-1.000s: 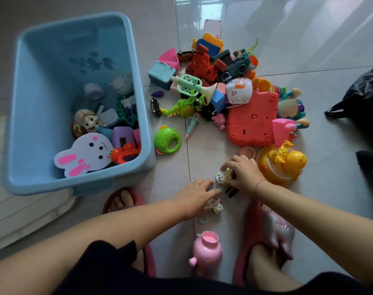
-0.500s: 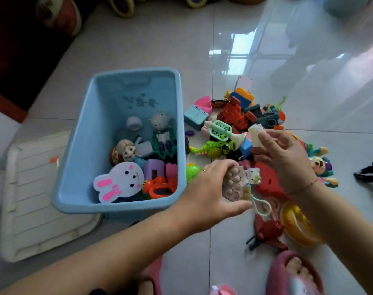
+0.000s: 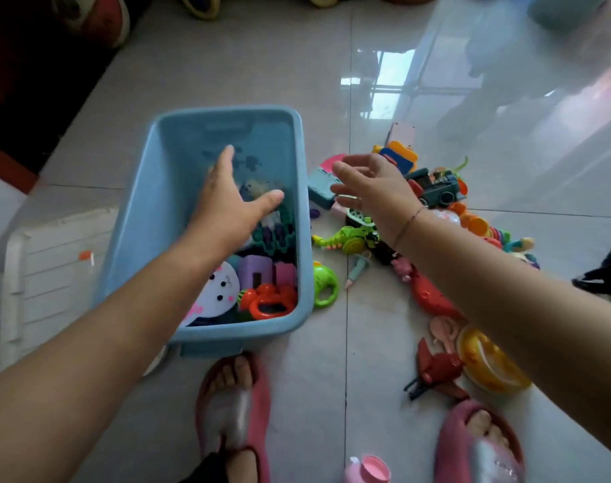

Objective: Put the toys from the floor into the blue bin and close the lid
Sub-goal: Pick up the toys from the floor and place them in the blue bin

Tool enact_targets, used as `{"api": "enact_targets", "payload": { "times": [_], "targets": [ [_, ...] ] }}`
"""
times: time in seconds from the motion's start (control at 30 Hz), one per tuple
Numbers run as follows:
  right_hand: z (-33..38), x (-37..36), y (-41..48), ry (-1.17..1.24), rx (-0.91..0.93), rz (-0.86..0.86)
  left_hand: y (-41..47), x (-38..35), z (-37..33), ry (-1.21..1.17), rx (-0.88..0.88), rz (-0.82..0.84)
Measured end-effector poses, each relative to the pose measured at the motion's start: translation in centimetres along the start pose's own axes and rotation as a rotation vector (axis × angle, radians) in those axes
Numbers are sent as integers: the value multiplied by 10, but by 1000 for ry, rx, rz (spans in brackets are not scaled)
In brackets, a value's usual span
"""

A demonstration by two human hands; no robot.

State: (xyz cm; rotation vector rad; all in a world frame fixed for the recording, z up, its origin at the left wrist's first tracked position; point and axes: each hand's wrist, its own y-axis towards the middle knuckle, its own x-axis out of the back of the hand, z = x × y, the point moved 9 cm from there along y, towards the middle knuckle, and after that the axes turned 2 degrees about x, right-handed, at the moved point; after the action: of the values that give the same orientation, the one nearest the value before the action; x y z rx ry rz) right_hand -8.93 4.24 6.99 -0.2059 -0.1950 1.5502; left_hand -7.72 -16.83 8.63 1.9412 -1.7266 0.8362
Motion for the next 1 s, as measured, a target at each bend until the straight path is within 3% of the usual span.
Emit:
{"api": "enact_targets", "payload": {
  "times": [0.1,0.2,0.3,0.43,0.53,0.63,0.77,1.0],
  "targets": [
    [-55,68,-28,-186,-86,-38,-64,-43,-49,-122,-308,85],
    [-120,121,-74,-443,-144,-14,-128,-97,-62,-125,-541,298],
    [-181,133,-123,-626,-225,120,-179,-159,-38,-12,-575,569],
    [-235,95,-187,-806,-274,488,-239,-227,22,271,-487,955],
    [-258,69,-221,-864,-255,678,-268,-241,57,439,-475,1121],
    [-257,80,-213,-964,-136,579,-287,-241,72,518,-530,1218],
    [-234,109,-191,-1289,113,418,-302,-244,73,561,-603,1282],
    [-232,140,-177,-1503,135,276,-304,-259,68,608,-728,1279]
  ]
}}
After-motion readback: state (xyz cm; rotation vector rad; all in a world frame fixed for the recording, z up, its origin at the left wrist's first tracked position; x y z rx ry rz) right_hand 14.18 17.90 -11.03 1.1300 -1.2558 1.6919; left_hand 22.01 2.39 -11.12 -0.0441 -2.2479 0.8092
